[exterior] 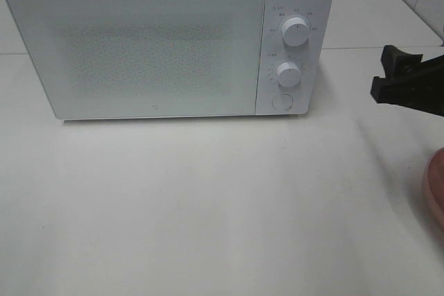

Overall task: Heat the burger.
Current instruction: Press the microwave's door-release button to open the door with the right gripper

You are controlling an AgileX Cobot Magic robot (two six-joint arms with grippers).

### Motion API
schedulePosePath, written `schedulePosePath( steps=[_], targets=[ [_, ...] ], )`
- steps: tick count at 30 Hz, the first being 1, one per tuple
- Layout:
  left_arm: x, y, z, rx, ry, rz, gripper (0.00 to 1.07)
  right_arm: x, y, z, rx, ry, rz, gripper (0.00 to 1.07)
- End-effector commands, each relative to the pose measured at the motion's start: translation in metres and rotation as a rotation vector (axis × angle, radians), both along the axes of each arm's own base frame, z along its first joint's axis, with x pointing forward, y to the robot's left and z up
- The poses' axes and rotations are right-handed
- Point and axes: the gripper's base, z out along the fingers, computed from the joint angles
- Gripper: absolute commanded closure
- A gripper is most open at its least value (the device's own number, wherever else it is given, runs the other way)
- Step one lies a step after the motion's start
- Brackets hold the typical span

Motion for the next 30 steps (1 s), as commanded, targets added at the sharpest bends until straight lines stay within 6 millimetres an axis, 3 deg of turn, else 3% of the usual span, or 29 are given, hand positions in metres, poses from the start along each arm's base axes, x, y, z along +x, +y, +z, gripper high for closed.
schedulePosePath(
  steps=[1, 8, 17, 19, 30],
  targets=[
    [-0.002, 0.0, 0.001, -0.005, -0.03, -0.003, 0.06, 0.0, 0.013, -0.009, -0.025, -0.02, 0.008, 0.31],
    [-0.002, 0.0, 0.001, -0.005, -0.03, -0.003, 0.06, 0.001, 0.036, -0.038, -0.042, 0.036, 0.032, 0.31],
    [-0.002, 0.0, 0.001, -0.005, -0.03, -0.003, 0.06, 0.0, 0.052, -0.057, -0.025, 0.057, 0.074, 0.31],
    [-0.002, 0.0, 0.001, -0.005, -0.03, -0.003, 0.06, 0.003, 0.066, -0.066, -0.035, 0.077, 0.102, 0.31],
    [-0.002, 0.0, 0.001, -0.005, -0.03, -0.003, 0.06, 0.017, 0.081, -0.066, -0.01, 0.055, 0.086, 0.32]
  ],
)
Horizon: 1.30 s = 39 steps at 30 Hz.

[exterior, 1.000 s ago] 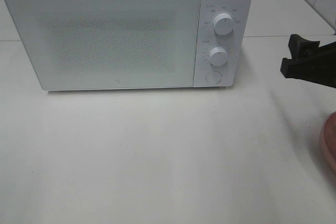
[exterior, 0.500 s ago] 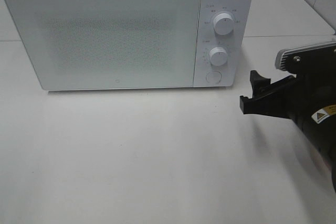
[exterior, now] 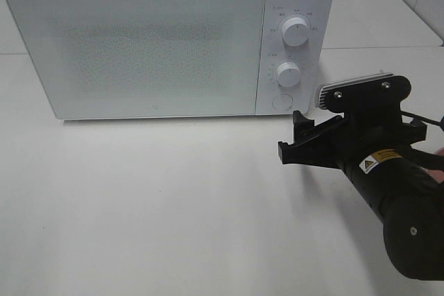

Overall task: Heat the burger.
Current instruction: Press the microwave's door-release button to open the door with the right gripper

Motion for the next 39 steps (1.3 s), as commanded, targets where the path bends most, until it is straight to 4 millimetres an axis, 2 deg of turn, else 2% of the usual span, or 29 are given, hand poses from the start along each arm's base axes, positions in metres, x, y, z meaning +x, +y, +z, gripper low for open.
schedulePosePath(
  steps=[1, 6, 10, 11, 13, 14, 15, 16, 17, 18, 19, 20, 22, 23, 25, 26, 27, 29, 30, 31, 32, 35, 39],
  targets=[
    [-0.0018, -0.0003, 0.0008, -0.005, -0.03, -0.003, 0.06, 0.0047, 0.0019, 0.0103, 0.029, -0.095, -0.022, 0.32],
    [-0.0016, -0.0003, 0.0008, -0.005, -0.029, -0.003, 0.06, 0.0087, 0.0056, 0.0134, 0.062, -0.104, -0.028, 0.34],
    [-0.0016, -0.0003, 0.0008, -0.005, -0.029, -0.003, 0.06, 0.0097, 0.0062, 0.0156, 0.164, -0.115, -0.042, 0.41],
    [-0.0016, -0.0003, 0.0008, -0.005, -0.029, -0.003, 0.06, 0.0097, 0.0062, 0.0156, 0.269, -0.106, -0.056, 0.47],
    [-0.0016, -0.0003, 0.0008, -0.005, -0.029, -0.003, 0.06, 0.0097, 0.0063, 0.0156, 0.319, -0.102, -0.061, 0.51],
    [-0.0016, -0.0003, 0.0008, -0.005, -0.029, -0.003, 0.06, 0.0096, 0.007, 0.0154, 0.459, -0.085, -0.072, 0.6],
    [-0.0016, -0.0003, 0.0008, -0.005, -0.029, -0.003, 0.06, 0.0096, 0.007, 0.0154, 0.459, -0.085, -0.072, 0.6],
    [-0.0016, -0.0003, 0.0008, -0.005, -0.029, -0.003, 0.06, 0.0095, 0.0081, 0.0154, 0.6, -0.068, -0.079, 0.68],
    [-0.0016, -0.0003, 0.0008, -0.005, -0.029, -0.003, 0.06, 0.0095, 0.0081, 0.0154, 0.6, -0.068, -0.079, 0.68],
    [-0.0016, -0.0003, 0.0008, -0.005, -0.029, -0.003, 0.06, 0.0094, 0.0087, 0.0155, 0.677, -0.059, -0.081, 0.72],
    [-0.0016, -0.0003, 0.0008, -0.005, -0.029, -0.003, 0.06, 0.0093, 0.0099, 0.0157, 0.81, -0.041, -0.086, 0.8],
    [-0.0016, -0.0003, 0.0008, -0.005, -0.029, -0.003, 0.06, 0.0093, 0.0099, 0.0157, 0.81, -0.041, -0.086, 0.8],
    [-0.0016, -0.0003, 0.0008, -0.005, -0.029, -0.003, 0.06, 0.0092, 0.0113, 0.016, 1.004, -0.012, -0.096, 0.88],
    [-0.0016, -0.0003, 0.0008, -0.005, -0.029, -0.003, 0.06, 0.0092, 0.0113, 0.016, 1.004, -0.012, -0.096, 0.88],
    [-0.0016, -0.0003, 0.0008, -0.005, -0.029, -0.003, 0.06, 0.0092, 0.0113, 0.016, 1.19, 0.013, -0.121, 0.91],
    [-0.0016, -0.0003, 0.0008, -0.005, -0.029, -0.003, 0.06, 0.0092, 0.0113, 0.016, 1.19, 0.013, -0.121, 0.91],
    [-0.0016, -0.0003, 0.0008, -0.005, -0.029, -0.003, 0.06, 0.0092, 0.0112, 0.0159, 1.313, 0.03, -0.138, 0.92],
    [-0.0016, -0.0003, 0.0008, -0.005, -0.029, -0.003, 0.06, 0.0092, 0.0112, 0.0159, 1.368, 0.038, -0.146, 0.93],
    [-0.0016, -0.0003, 0.0008, -0.005, -0.029, -0.003, 0.06, 0.0092, 0.0112, 0.0159, 1.463, 0.051, -0.159, 0.97],
    [-0.0016, -0.0003, 0.0008, -0.005, -0.029, -0.003, 0.06, 0.0092, 0.0112, 0.0159, 1.463, 0.051, -0.159, 0.97],
    [-0.0016, -0.0003, 0.0008, -0.005, -0.029, -0.003, 0.06, 0.0092, 0.0113, 0.0155, 1.535, 0.066, -0.172, 1.01],
    [-0.0016, -0.0003, 0.0008, -0.005, -0.029, -0.003, 0.06, 0.0089, 0.0117, 0.0131, 1.587, 0.099, -0.197, 1.07],
    [-0.0016, -0.0003, 0.0008, -0.005, -0.029, -0.003, 0.06, 0.0083, 0.0115, 0.0081, 1.616, 0.145, -0.249, 1.07]
  ],
)
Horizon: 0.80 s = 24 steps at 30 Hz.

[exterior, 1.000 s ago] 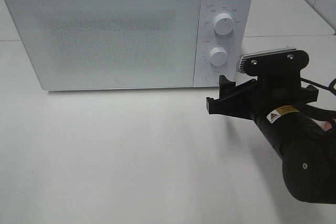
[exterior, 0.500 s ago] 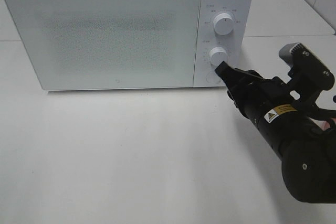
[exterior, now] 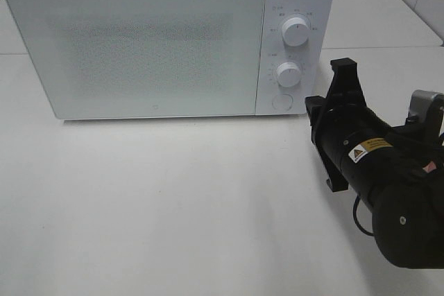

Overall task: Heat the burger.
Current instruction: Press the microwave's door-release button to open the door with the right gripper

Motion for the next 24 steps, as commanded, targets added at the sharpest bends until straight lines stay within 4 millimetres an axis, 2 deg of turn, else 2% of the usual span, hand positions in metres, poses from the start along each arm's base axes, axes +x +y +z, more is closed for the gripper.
schedulePosePath(
  steps=[1, 11, 13, 20, 22, 24],
  targets=[
    [-0.002, 0.0, 0.001, -0.006, -0.029, -0.002, 0.06, 0.001, 0.002, 0.0, 0.066, 0.016, -0.007, 1.07],
    [-0.002, 0.0, 0.001, -0.006, -0.029, -0.002, 0.06, 0.005, -0.007, -0.007, 0.087, 0.094, -0.05, 1.07],
    [-0.002, 0.0, 0.001, -0.006, -0.029, -0.002, 0.06, 0.011, -0.011, -0.006, 0.087, 0.093, -0.056, 1.07],
    [-0.002, 0.0, 0.001, -0.005, -0.029, -0.003, 0.06, 0.031, -0.007, -0.003, 0.088, 0.09, -0.032, 1.07],
    [-0.002, 0.0, 0.001, -0.005, -0.029, -0.003, 0.06, 0.034, -0.007, -0.005, 0.088, 0.092, -0.035, 1.07],
    [-0.002, 0.0, 0.001, -0.005, -0.029, -0.003, 0.06, 0.041, -0.003, -0.017, 0.086, 0.121, -0.031, 1.07]
  ],
)
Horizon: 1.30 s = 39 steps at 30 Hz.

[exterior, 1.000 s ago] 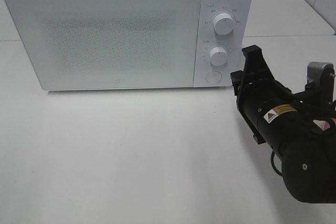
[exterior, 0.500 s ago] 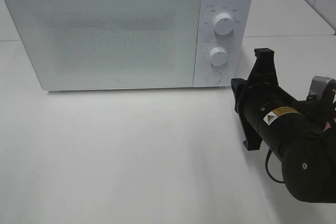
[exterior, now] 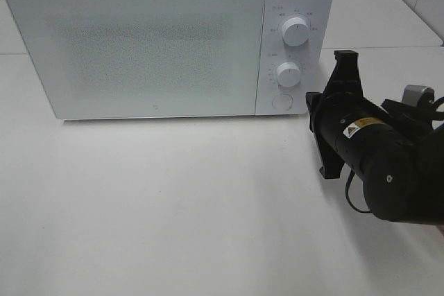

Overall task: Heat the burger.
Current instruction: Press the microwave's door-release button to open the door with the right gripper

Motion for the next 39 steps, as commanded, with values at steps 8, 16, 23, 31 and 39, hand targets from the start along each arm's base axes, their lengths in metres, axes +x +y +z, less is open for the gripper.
schedulePosePath(
  steps=[8, 16, 23, 31, 39],
  targets=[
    [-0.002, 0.0, 0.001, -0.005, -0.029, -0.003, 0.06, 0.02, 0.016, -0.025, -0.001, 0.071, 0.02, 1.07],
    [-0.002, 0.0, 0.001, -0.005, -0.029, -0.003, 0.06, 0.04, 0.025, -0.042, -0.008, 0.113, 0.02, 1.07],
    [-0.001, 0.0, 0.001, -0.005, -0.028, -0.003, 0.06, 0.058, 0.021, -0.042, -0.006, 0.09, 0.003, 1.07],
    [-0.001, 0.0, 0.001, -0.004, -0.028, -0.004, 0.06, 0.068, 0.025, -0.044, -0.014, 0.076, 0.011, 1.07],
    [-0.001, 0.0, 0.001, -0.004, -0.028, -0.004, 0.06, 0.077, 0.023, -0.041, -0.024, 0.015, -0.019, 1.07]
  ],
)
